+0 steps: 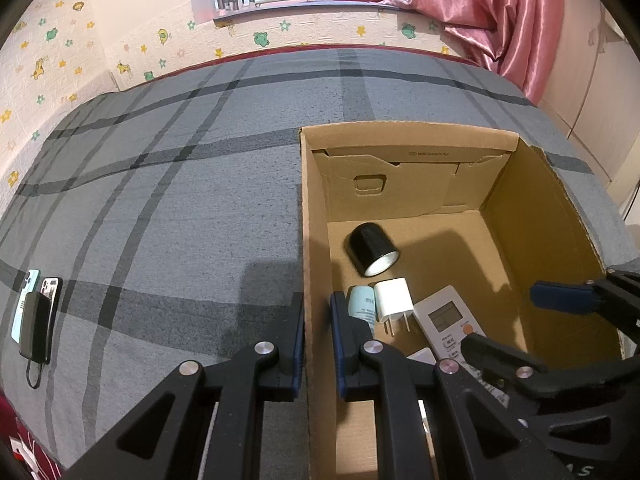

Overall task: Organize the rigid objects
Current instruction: 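Lower the remote into the box and open the right gripper, then move the right tool back toward the keyring on the bed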

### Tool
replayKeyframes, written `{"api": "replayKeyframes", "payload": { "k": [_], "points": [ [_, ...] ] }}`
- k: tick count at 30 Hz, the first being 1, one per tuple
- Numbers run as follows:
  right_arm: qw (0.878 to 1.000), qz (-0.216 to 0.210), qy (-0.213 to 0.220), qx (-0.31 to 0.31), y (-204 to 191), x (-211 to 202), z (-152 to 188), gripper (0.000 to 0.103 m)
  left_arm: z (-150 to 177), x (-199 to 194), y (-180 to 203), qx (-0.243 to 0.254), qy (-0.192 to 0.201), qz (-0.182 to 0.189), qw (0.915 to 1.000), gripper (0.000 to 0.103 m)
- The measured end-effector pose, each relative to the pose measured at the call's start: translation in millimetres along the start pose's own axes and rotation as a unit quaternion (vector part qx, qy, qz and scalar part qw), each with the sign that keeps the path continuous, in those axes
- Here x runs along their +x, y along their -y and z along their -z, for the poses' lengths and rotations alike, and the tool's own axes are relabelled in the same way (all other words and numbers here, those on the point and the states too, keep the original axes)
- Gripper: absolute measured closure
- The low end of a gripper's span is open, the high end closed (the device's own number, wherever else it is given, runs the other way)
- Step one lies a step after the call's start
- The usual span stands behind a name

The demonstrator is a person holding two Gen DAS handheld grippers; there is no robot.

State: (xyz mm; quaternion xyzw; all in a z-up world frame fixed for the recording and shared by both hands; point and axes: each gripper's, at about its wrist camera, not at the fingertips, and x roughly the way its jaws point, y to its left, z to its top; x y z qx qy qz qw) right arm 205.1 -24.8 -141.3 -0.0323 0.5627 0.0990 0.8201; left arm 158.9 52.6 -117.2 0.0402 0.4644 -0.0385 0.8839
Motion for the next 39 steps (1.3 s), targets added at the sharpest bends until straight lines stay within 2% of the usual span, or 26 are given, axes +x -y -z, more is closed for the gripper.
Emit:
{"api": "replayKeyframes", "payload": {
  "k": [14,17,26,39],
  "points": [
    [0.999,0.009,0.048,0.0,18.5,-50.2,3.8,0.025,-1.4,-0.3,2.2,0.003,-0.001,-0.005,1.0,0.09],
    [0.998,0.01,0.06,0.008,27.5,-61.0,3.1,0.015,-1.4,-0.3,2.2,0.003,-0.001,-0.005,1.0,0.09],
    [0.996,0.027,0.084,0.029,62.1,-83.5,5.4,0.0,-1.3,-0.2,2.2,0.004,-0.001,-0.005,1.0,0.09],
    [0.991,0.064,0.094,0.063,129.4,-85.3,23.2,0.0,0.0,-1.0,1.6,0.004,-0.001,-0.005,1.0,0.09]
  ]
}}
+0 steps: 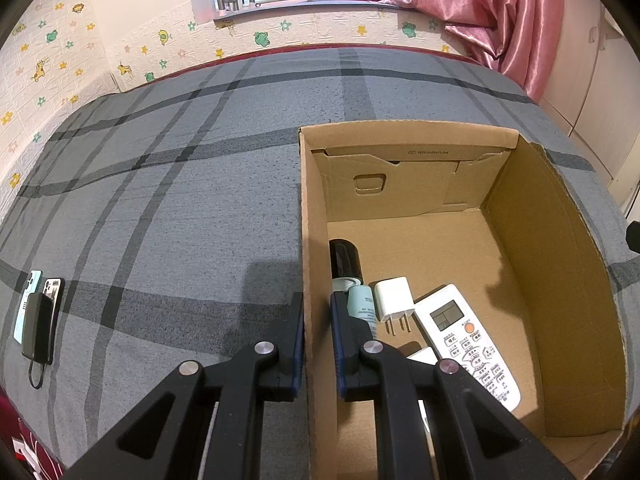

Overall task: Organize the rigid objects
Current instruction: 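Move the right tool back toward the keyring on the bed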

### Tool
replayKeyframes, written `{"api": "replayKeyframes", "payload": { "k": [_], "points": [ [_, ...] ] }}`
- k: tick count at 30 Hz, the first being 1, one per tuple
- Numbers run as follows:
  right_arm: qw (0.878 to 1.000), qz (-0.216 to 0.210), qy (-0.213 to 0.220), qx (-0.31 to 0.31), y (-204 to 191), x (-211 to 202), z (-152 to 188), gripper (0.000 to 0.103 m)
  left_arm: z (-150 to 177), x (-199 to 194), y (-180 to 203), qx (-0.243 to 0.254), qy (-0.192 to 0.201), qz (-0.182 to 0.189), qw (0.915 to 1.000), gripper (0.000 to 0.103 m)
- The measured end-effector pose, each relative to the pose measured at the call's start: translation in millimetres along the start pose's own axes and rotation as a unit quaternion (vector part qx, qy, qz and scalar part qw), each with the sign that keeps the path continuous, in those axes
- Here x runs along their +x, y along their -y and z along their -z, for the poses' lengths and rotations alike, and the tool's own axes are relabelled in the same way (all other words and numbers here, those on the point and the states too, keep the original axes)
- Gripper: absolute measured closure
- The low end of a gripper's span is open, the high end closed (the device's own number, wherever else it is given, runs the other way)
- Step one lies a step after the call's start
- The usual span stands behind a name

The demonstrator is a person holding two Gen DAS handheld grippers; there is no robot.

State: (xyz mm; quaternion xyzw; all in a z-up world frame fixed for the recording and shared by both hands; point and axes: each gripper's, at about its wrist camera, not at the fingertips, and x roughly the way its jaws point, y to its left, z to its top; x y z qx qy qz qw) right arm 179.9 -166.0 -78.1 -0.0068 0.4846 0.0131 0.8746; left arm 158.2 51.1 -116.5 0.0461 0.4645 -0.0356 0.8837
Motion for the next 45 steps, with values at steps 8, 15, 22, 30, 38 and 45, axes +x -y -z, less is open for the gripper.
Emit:
{"api": "replayKeyframes", "payload": {
  "k": [8,15,22,30,38,45],
  "points": [
    [0.999,0.012,-0.013,0.028,33.5,20.9,16.8,0.0,-0.1,0.0,-0.4,0.0,-0.001,-0.001,1.0,0.09],
    [0.999,0.011,-0.026,0.044,49.0,40.0,20.9,0.0,-0.8,0.2,0.7,0.001,-0.002,-0.002,1.0,0.09],
    [0.998,0.009,-0.039,0.043,53.0,65.6,21.3,0.0,-0.4,1.8,1.5,0.002,-0.001,-0.004,1.0,0.09],
    [0.998,0.008,-0.058,0.035,55.7,97.6,22.7,0.0,-0.6,1.2,1.0,0.003,-0.002,-0.004,1.0,0.09],
    [0.997,0.009,-0.074,0.027,50.6,123.9,26.5,0.0,-0.3,1.5,1.9,0.004,-0.002,-0.006,1.0,0.09],
    [0.996,0.019,-0.087,0.023,46.4,145.8,30.9,0.0,0.1,1.4,2.4,0.004,-0.001,-0.007,1.0,0.09]
  ]
}}
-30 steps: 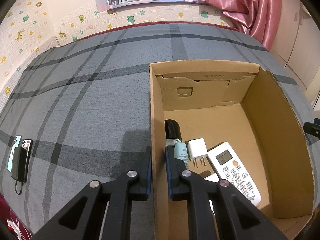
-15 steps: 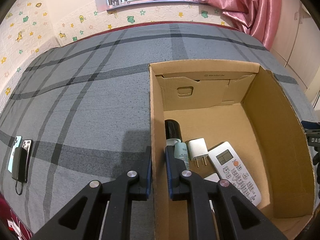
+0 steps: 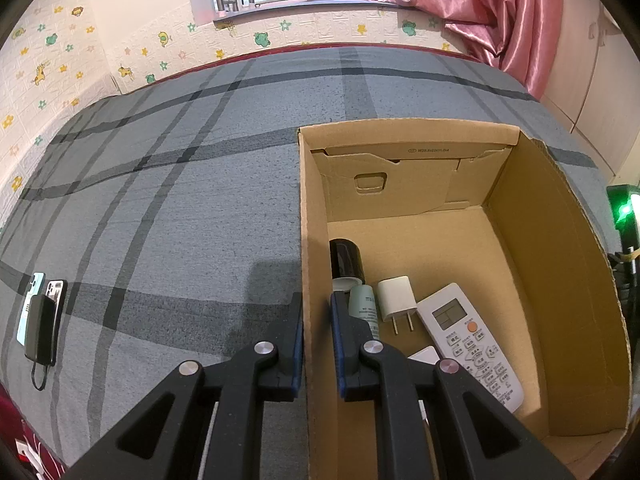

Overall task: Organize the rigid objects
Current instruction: 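Move the right tool back toward the keyring on the bed, then grasp the keyring with the right gripper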

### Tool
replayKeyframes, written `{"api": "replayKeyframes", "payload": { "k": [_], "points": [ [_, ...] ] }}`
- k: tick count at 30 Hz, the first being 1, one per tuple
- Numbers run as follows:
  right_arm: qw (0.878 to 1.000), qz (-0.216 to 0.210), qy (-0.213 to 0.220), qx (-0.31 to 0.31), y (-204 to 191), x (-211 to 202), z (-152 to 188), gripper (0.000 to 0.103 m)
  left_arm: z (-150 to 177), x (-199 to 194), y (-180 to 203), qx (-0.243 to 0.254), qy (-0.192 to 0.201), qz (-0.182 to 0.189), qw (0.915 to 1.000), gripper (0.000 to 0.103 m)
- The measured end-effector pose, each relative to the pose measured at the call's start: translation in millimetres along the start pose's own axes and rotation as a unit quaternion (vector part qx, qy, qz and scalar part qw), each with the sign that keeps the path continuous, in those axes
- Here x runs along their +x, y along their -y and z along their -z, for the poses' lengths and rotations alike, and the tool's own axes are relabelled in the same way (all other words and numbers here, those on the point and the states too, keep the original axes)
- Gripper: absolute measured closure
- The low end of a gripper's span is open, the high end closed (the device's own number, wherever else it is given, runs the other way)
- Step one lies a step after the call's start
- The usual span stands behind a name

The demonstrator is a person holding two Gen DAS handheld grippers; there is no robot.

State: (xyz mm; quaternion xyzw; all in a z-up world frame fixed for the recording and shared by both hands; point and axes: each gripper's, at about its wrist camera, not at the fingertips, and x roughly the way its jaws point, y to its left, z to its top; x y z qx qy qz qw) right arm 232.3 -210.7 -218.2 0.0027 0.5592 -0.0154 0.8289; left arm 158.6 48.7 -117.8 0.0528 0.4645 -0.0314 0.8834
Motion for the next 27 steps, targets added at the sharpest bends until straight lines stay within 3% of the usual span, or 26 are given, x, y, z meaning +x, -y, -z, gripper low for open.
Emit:
{"api": "replayKeyframes", "payload": {
  "k": [7,10,13,15,16,17,20,27],
  "points": [
    [1.0,0.003,-0.004,-0.001,-5.6,8.9,0.5,0.001,-0.1,-0.5,-1.0,-0.003,0.0,0.002,1.0,0.09],
    [1.0,-0.003,-0.004,-0.001,-6.4,7.0,2.2,0.011,0.0,-0.2,-0.9,-0.003,0.001,0.002,1.0,0.09],
    [1.0,-0.006,-0.005,-0.009,-8.3,9.6,0.0,0.034,0.2,0.0,-1.0,-0.002,0.001,0.002,1.0,0.09],
    [1.0,-0.011,-0.004,-0.016,-13.0,7.4,0.0,0.063,0.5,0.0,-0.6,-0.003,0.001,0.002,1.0,0.09],
    [1.0,-0.012,-0.004,-0.017,-14.7,6.8,0.0,0.082,0.6,-0.1,-0.3,-0.002,0.001,0.001,1.0,0.09],
    [1.0,-0.017,-0.003,-0.015,-15.4,6.3,-0.2,0.087,0.7,-0.2,0.2,-0.002,0.001,0.001,1.0,0.09],
    [1.0,-0.026,-0.003,-0.009,-15.8,4.0,-2.1,0.093,0.7,0.0,1.1,0.0,0.001,-0.002,1.0,0.09],
    [0.999,-0.033,0.007,-0.004,-16.0,-12.6,1.0,0.094,0.5,-0.7,1.8,0.002,0.002,-0.004,1.0,0.09]
  ]
}}
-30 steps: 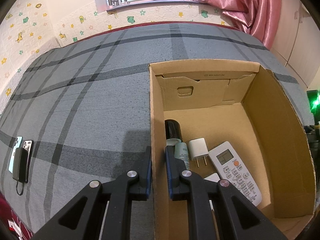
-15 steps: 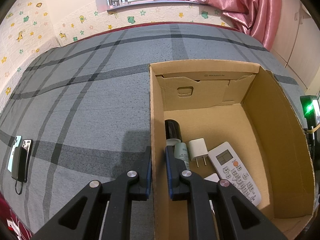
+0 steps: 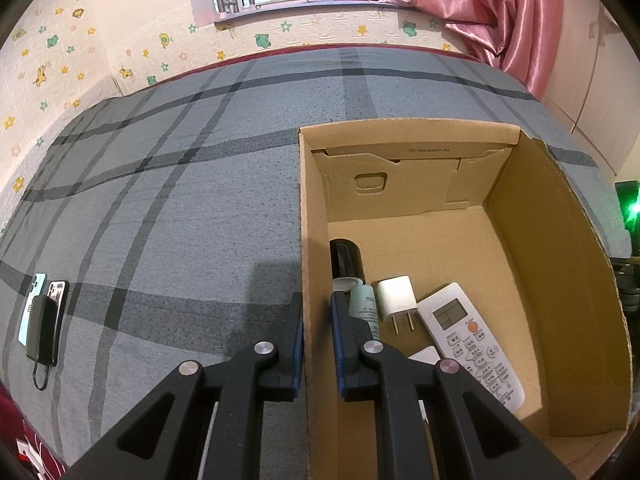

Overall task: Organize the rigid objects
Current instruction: 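Grasp the keyring with the right gripper, then lift the keyring with the right gripper and carry it over the box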

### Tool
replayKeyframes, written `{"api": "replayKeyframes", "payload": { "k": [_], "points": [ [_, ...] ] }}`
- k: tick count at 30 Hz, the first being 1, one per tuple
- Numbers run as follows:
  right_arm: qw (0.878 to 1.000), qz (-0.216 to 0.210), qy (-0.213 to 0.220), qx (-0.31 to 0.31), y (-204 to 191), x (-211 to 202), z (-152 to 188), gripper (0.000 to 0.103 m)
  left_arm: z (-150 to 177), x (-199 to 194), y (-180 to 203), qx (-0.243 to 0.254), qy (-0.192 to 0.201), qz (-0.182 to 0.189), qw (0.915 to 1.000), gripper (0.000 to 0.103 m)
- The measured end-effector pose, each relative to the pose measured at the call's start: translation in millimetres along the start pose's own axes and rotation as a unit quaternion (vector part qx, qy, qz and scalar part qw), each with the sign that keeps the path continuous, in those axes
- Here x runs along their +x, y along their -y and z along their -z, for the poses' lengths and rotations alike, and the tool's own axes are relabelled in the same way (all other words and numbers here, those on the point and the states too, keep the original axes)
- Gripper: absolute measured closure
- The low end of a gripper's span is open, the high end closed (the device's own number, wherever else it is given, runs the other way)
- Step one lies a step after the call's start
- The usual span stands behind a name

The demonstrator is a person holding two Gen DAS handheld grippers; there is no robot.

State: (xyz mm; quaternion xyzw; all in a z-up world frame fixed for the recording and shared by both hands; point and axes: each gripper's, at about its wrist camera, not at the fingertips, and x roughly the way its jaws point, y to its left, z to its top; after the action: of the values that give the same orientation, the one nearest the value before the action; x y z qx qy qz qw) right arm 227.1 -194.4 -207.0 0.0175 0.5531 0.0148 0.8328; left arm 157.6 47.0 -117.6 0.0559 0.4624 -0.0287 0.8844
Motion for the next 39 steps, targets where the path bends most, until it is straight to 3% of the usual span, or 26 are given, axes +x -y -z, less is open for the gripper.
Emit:
{"api": "replayKeyframes", "payload": {
  "k": [5,39],
  "points": [
    [1.0,-0.001,0.009,0.002,-1.1,-16.6,1.0,0.098,0.1,-0.1,0.1,0.001,0.0,-0.001,1.0,0.09],
    [0.995,0.004,0.099,0.001,-7.3,-136.5,-9.4,0.098,-0.6,0.0,0.1,0.002,-0.001,-0.003,1.0,0.09]
  ]
}}
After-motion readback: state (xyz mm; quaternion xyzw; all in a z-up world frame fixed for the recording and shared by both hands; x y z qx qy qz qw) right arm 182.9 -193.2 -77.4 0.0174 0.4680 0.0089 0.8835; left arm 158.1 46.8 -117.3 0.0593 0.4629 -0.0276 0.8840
